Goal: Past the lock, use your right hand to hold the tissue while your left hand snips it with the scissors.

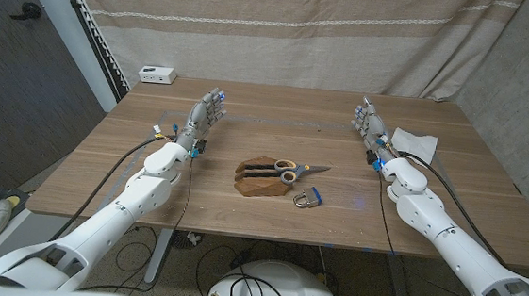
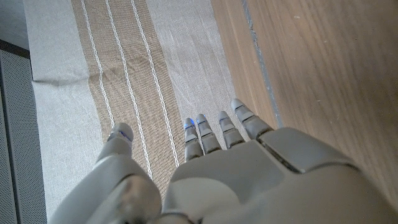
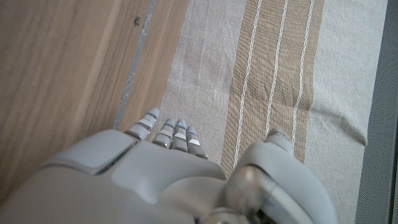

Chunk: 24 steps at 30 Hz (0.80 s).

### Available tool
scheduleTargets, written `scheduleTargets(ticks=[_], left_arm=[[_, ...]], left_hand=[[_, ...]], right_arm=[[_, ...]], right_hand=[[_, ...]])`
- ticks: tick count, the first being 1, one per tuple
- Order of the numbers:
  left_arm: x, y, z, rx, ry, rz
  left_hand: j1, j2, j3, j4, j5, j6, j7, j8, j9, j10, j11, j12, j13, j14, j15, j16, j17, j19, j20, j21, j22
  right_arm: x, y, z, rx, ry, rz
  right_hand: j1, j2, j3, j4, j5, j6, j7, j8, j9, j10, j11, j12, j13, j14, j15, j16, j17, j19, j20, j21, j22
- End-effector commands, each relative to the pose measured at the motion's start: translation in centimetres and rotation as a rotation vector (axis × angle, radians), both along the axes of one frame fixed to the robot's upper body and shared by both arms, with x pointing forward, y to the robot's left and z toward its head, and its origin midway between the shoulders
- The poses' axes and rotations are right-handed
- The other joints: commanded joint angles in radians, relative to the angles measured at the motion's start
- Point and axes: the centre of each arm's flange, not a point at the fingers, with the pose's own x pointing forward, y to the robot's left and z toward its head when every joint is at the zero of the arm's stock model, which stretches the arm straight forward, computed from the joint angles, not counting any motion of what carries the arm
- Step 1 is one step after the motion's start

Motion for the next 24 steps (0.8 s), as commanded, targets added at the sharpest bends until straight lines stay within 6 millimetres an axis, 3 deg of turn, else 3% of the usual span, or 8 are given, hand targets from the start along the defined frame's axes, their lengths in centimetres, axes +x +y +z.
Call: scheduleTargets(ticks=[1,8,10,14,24], left_arm=[[-0.14,-0.04,-0.33,-0.002,-0.001,0.0],[-0.14,-0.12,-0.18,0.002,-0.006,-0.001],[-0.1,-0.08,-0.13,0.0,-0.007,-0.002],[0.1,0.14,0.08,0.015,-0.003,-0.005],[0.02,-0.23,0.0,0.014,-0.013,-0.023]], left_hand=[[0.009,0.001,0.006,0.001,0.006,0.005,0.0,0.007,0.005,0.008,0.002,0.005,0.002,0.006,-0.112,0.005,0.001,0.007,0.002,0.005,0.002],[0.01,0.0,0.007,0.001,0.006,0.006,0.0,0.007,0.005,0.01,0.002,0.005,0.002,0.008,-0.113,0.005,0.002,0.008,0.003,0.005,0.002],[0.01,0.0,0.007,0.001,0.006,0.007,-0.002,0.007,0.005,0.009,0.002,0.004,0.002,0.008,-0.112,0.004,0.002,0.008,0.003,0.005,0.002],[0.011,0.0,0.007,0.001,0.006,0.006,-0.002,0.007,0.005,0.007,0.002,0.002,0.002,0.004,-0.112,0.002,0.002,0.006,0.004,0.004,0.002],[0.012,0.0,0.008,0.001,0.006,0.007,-0.006,0.007,0.005,0.018,0.001,0.005,0.002,0.008,-0.111,0.002,0.002,0.005,0.003,0.004,0.002]], right_arm=[[0.03,0.08,0.24,0.002,0.005,0.008],[0.03,0.08,0.3,-0.005,0.0,0.004],[-0.07,0.08,0.33,-0.01,0.001,-0.007],[-0.29,0.21,0.34,-0.021,-0.007,-0.003],[-0.75,0.96,0.58,-0.08,-0.007,-0.03]], right_hand=[[0.007,-0.001,-0.008,0.002,0.006,-0.001,0.009,0.004,0.001,0.001,0.009,0.007,0.002,0.0,0.007,0.006,0.004,-0.001,0.009,0.005,0.001],[0.006,0.0,-0.009,0.002,0.006,-0.001,0.008,0.004,0.001,0.002,0.007,0.007,0.002,0.0,0.007,0.006,0.004,-0.001,0.008,0.006,0.001],[0.007,0.0,-0.01,0.002,0.006,0.001,0.011,0.005,0.001,0.003,0.016,0.007,0.002,-0.001,0.009,0.006,0.004,-0.013,-0.013,0.002,0.001],[0.009,0.0,-0.011,0.001,0.006,0.008,0.011,0.008,0.001,0.011,0.01,0.011,0.002,-0.01,0.01,0.004,0.003,-0.028,-0.049,0.0,0.0],[0.018,-0.001,-0.011,-0.005,0.007,0.009,0.003,0.008,0.001,0.014,-0.002,0.012,0.001,-0.01,-0.003,0.004,0.001,-0.027,-0.056,0.002,-0.001]])
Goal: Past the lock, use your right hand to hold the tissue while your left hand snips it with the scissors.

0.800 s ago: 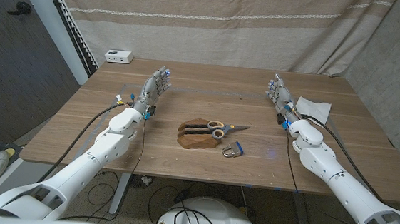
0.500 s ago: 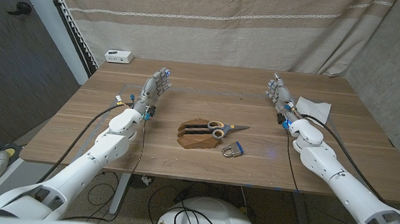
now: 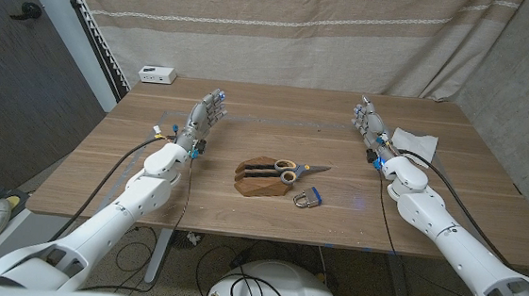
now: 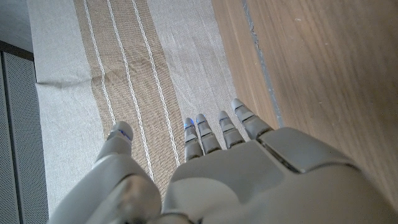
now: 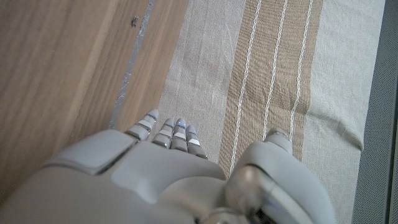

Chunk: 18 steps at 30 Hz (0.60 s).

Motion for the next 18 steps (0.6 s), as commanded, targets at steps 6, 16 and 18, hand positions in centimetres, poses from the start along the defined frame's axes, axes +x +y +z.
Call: scheduleTargets(ticks=[6,16,18], left_arm=[[0.2,0.3,-0.2,0.026,-0.002,-0.006],[0.1,0.2,0.1,0.018,-0.028,-0.028],[0.1,0.2,0.2,0.021,-0.029,-0.026]], left_hand=[[0.012,0.0,0.008,0.001,0.006,0.011,-0.007,0.004,0.005,0.021,0.002,0.005,0.003,0.011,-0.112,0.003,0.002,0.006,0.002,0.004,0.002],[0.014,0.001,0.009,0.001,0.005,0.01,-0.001,0.003,0.005,0.024,0.001,0.004,0.003,0.007,-0.112,0.0,0.002,0.018,-0.008,0.009,0.003],[0.014,0.001,0.01,0.001,0.005,0.01,0.0,0.003,0.005,0.027,0.001,0.005,0.003,0.012,-0.113,0.002,0.002,0.023,-0.011,0.011,0.003]], right_arm=[[-1.0,0.7,0.6,-0.07,-0.021,-0.046],[-1.6,1.0,1.2,-0.137,-0.03,-0.078],[-1.8,1.2,1.4,-0.169,-0.018,-0.114]], right_hand=[[0.021,0.001,-0.003,-0.009,0.009,0.009,-0.005,0.006,0.001,0.007,-0.01,0.006,0.002,-0.001,-0.017,0.005,0.0,0.0,-0.007,0.003,0.002],[0.025,-0.015,-0.011,-0.015,0.011,0.015,-0.009,0.008,0.001,0.012,-0.018,0.008,0.002,0.001,-0.023,0.004,-0.001,-0.003,-0.01,0.003,0.001],[0.024,-0.021,-0.014,-0.016,0.012,0.016,-0.009,0.007,0.001,0.009,-0.022,0.006,0.002,-0.002,-0.025,0.003,-0.001,-0.008,-0.011,0.002,0.001]])
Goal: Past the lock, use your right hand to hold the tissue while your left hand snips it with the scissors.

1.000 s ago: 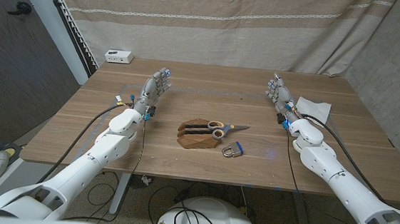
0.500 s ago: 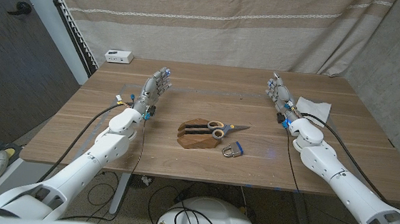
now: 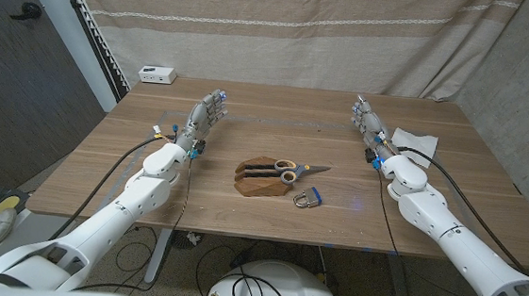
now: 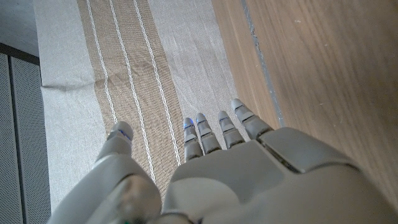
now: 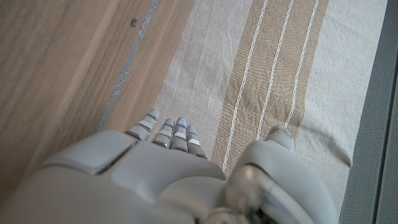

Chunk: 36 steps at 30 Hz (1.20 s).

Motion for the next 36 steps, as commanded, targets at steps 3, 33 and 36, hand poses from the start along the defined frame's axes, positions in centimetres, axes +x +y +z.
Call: scheduleTargets(ticks=[3,33,36], left_arm=[[-0.1,-0.2,0.6,-0.004,-0.017,-0.022],[0.3,-2.2,1.2,0.023,0.007,-0.019],[0.5,-2.6,1.4,0.017,0.006,-0.014]], left_hand=[[0.015,0.001,0.01,0.001,0.005,0.008,0.0,0.004,0.005,0.019,-0.001,0.005,0.003,0.014,-0.114,0.002,0.002,0.021,-0.009,0.009,0.003],[0.015,-0.002,0.011,0.002,0.004,0.031,-0.004,0.01,0.005,0.042,0.002,0.01,0.004,0.034,-0.117,0.006,0.003,0.007,-0.007,0.003,0.003],[0.014,-0.004,0.01,0.002,0.003,0.033,-0.007,0.01,0.005,0.049,0.003,0.011,0.005,0.035,-0.133,0.005,0.003,0.008,-0.015,0.003,0.003]], right_arm=[[-1.1,0.8,1.1,-0.124,0.012,-0.095],[-2.7,0.4,2.6,-0.324,0.053,-0.047],[-2.9,0.3,2.7,-0.325,0.049,-0.054]], right_hand=[[0.006,-0.02,-0.01,-0.009,0.008,0.004,-0.002,0.003,0.003,0.003,-0.011,0.006,0.002,-0.008,-0.01,0.003,0.001,-0.006,-0.007,0.001,0.0],[0.118,-0.016,0.005,-0.06,0.056,-0.043,-0.095,-0.005,0.004,-0.017,-0.121,0.0,0.003,-0.051,-0.085,-0.007,-0.003,-0.015,-0.019,0.002,-0.002],[0.133,-0.012,0.009,-0.065,0.059,-0.043,-0.1,-0.003,0.004,-0.017,-0.13,0.0,0.003,-0.05,-0.098,-0.005,-0.003,-0.013,-0.023,0.003,-0.002]])
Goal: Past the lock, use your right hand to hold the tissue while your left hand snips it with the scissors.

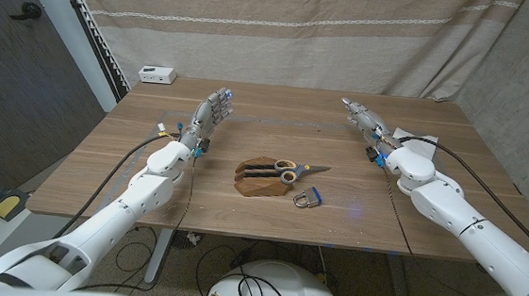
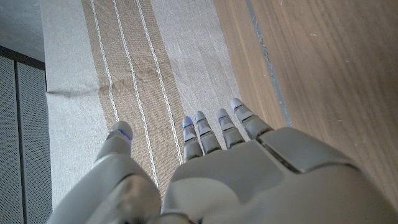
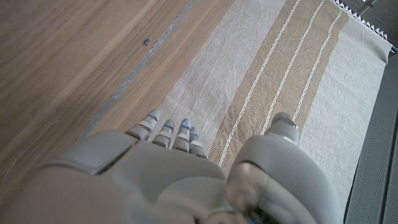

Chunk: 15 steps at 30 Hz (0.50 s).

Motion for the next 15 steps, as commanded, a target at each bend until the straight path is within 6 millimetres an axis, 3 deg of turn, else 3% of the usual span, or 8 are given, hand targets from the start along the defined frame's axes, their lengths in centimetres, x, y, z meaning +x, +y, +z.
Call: scheduleTargets(ticks=[1,4,15], left_arm=[[0.7,-1.1,0.53,0.003,0.006,0.006],[0.78,-1.36,0.8,0.01,0.004,0.007],[0.19,-2.04,0.74,0.0,0.013,0.03]], left_hand=[[0.009,-0.002,0.005,-0.001,0.003,0.014,-0.008,0.006,0.005,0.02,0.0,0.008,0.005,0.012,-0.137,0.004,0.004,0.003,-0.027,0.002,0.003],[0.008,-0.004,0.004,-0.001,0.003,0.013,-0.022,0.005,0.005,0.025,-0.001,0.009,0.005,0.006,-0.143,0.001,0.003,0.001,-0.04,0.002,0.003],[0.008,-0.007,0.003,-0.002,0.004,0.011,-0.016,0.003,0.006,0.037,-0.005,0.012,0.006,0.012,-0.145,0.002,0.003,0.003,-0.044,0.002,0.003]], right_arm=[[-0.61,-0.48,0.76,-0.065,0.001,-0.024],[-0.57,-0.56,0.94,-0.07,-0.012,-0.019],[-0.88,-0.75,1.05,-0.093,-0.023,0.012]], right_hand=[[0.026,0.004,0.001,-0.011,0.01,-0.005,-0.015,0.002,0.002,0.001,-0.021,-0.001,0.003,-0.01,-0.067,0.0,0.001,-0.001,-0.009,0.004,0.003],[0.042,0.011,0.007,-0.014,0.015,0.007,-0.021,0.008,0.002,0.012,-0.023,0.004,0.003,-0.001,-0.079,0.004,0.001,0.01,-0.01,0.009,0.003],[0.077,0.014,0.014,-0.022,0.026,0.03,-0.031,0.016,0.001,0.043,-0.038,0.015,0.003,0.006,-0.092,0.006,0.0,0.02,-0.018,0.011,0.002]])
